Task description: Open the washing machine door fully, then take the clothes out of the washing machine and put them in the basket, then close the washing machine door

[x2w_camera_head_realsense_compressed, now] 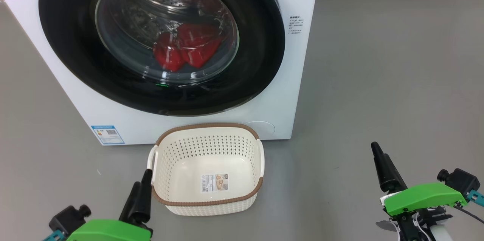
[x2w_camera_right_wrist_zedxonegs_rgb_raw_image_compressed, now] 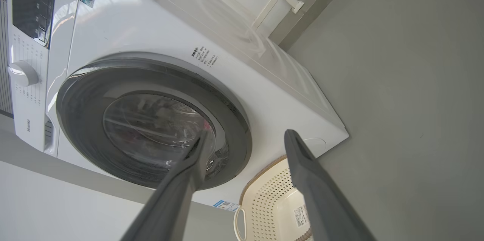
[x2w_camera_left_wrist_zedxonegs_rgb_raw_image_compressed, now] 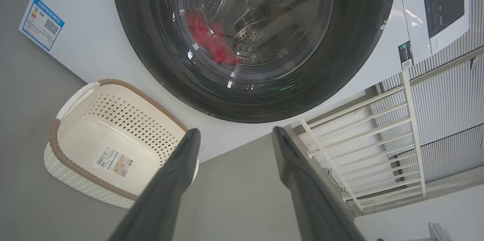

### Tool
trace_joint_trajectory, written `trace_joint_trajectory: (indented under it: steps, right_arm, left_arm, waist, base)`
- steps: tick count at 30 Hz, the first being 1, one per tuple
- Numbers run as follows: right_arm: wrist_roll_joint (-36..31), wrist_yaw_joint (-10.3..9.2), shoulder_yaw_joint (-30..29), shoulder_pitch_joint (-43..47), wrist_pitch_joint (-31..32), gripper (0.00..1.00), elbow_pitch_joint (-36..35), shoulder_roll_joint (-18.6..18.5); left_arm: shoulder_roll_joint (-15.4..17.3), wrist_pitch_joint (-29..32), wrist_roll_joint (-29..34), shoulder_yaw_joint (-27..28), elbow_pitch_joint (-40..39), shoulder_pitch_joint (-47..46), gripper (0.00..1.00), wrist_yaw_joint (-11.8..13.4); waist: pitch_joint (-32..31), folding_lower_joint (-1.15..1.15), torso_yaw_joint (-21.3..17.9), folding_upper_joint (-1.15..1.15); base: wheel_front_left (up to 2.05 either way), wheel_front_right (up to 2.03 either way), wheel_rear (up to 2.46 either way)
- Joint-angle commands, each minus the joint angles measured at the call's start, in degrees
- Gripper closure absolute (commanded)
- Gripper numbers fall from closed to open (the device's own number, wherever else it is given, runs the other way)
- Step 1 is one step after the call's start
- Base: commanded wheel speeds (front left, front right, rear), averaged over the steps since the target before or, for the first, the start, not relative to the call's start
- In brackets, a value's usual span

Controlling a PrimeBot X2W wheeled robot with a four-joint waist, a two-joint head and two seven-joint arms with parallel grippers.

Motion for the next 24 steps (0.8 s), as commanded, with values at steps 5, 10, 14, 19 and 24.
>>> trace_joint_trajectory:
  steps: [5,10,14,19,24]
  right_arm:
    - [-3.88,0.22,1.12,-3.88,-1.45,0.0,-1.74,-0.68]
    - [-6.09,0.24,1.72,-4.46,-2.11,0.0,-1.79,-0.72]
    - [-8.85,0.25,1.97,-5.11,-2.77,0.0,-1.69,-0.77]
    - [-11.87,0.27,2.55,-5.9,-3.59,0.0,-1.54,-0.82]
    - [-15.28,0.29,2.87,-6.62,-4.41,0.0,-1.22,-0.88]
  left_arm:
    - [0.95,-1.32,5.48,0.01,-2.12,-3.75,0.0,0.61]
    - [0.99,-1.98,8.39,-0.28,-2.47,-4.28,0.0,0.85]
    - [1.03,-2.63,11.37,-0.69,-2.73,-4.74,0.0,1.18]
    - [1.08,-3.45,14.95,-1.17,-2.82,-5.3,0.0,1.56]
    - [1.14,-4.27,17.98,-1.76,-2.77,-5.96,0.0,1.76]
  waist:
    - [0.15,0.0,0.02,0.0]
    - [0.25,0.0,0.05,0.0]
    - [0.31,0.0,0.04,0.0]
    - [0.3,0.0,0.05,0.0]
    - [0.28,0.0,0.15,0.0]
  base:
    - [0.0,0.0,0.0]
    - [0.0,0.0,0.0]
    - [0.0,0.0,0.0]
    - [0.0,0.0,0.0]
    - [0.0,0.0,0.0]
